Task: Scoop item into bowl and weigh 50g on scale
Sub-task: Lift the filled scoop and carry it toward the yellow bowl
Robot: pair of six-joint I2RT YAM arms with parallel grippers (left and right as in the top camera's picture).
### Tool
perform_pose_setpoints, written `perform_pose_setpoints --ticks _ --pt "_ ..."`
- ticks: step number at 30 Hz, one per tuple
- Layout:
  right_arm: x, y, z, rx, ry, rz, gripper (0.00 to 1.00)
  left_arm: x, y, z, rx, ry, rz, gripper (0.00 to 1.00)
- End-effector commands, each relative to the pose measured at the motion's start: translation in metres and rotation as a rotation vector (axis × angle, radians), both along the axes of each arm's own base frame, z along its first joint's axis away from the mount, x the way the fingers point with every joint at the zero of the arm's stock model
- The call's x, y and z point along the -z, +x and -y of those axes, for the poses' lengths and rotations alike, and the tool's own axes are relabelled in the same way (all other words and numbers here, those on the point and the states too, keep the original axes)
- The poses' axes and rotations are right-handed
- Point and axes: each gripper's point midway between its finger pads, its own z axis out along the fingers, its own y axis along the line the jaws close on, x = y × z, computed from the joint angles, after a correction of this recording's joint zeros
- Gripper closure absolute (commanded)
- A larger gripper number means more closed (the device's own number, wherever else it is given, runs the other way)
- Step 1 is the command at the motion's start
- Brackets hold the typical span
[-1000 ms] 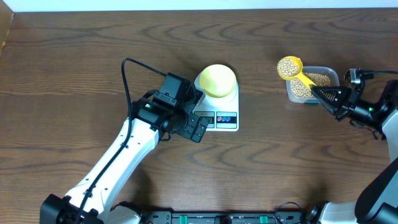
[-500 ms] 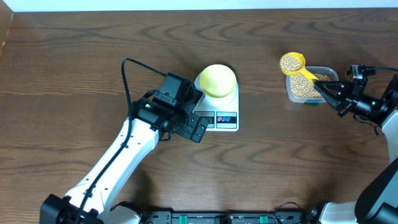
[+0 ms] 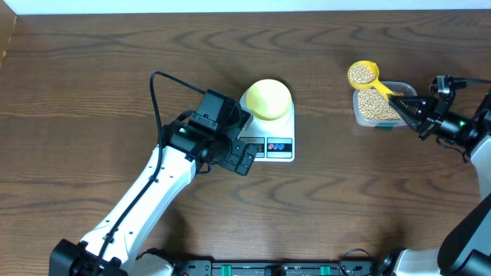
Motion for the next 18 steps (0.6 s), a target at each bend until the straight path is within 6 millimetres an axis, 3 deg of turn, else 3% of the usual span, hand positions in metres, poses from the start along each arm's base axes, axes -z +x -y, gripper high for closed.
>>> perform_pose_setpoints --ticks 1,10,18 --pt "-0.003 0.003 -0.007 -0.026 -0.002 0.019 0.99 0.006 -0.001 -0.003 0.008 0.022 -0.007 0.02" --pt "0.002 0.008 -0.039 -0.091 -0.022 -0.031 0.99 0.006 -0.001 -0.003 0.008 0.022 -0.007 0.02" --pt "-0.004 0.019 -0.079 -0.169 -0.088 0.056 0.99 0.006 -0.001 -0.003 0.008 0.022 -0.007 0.02"
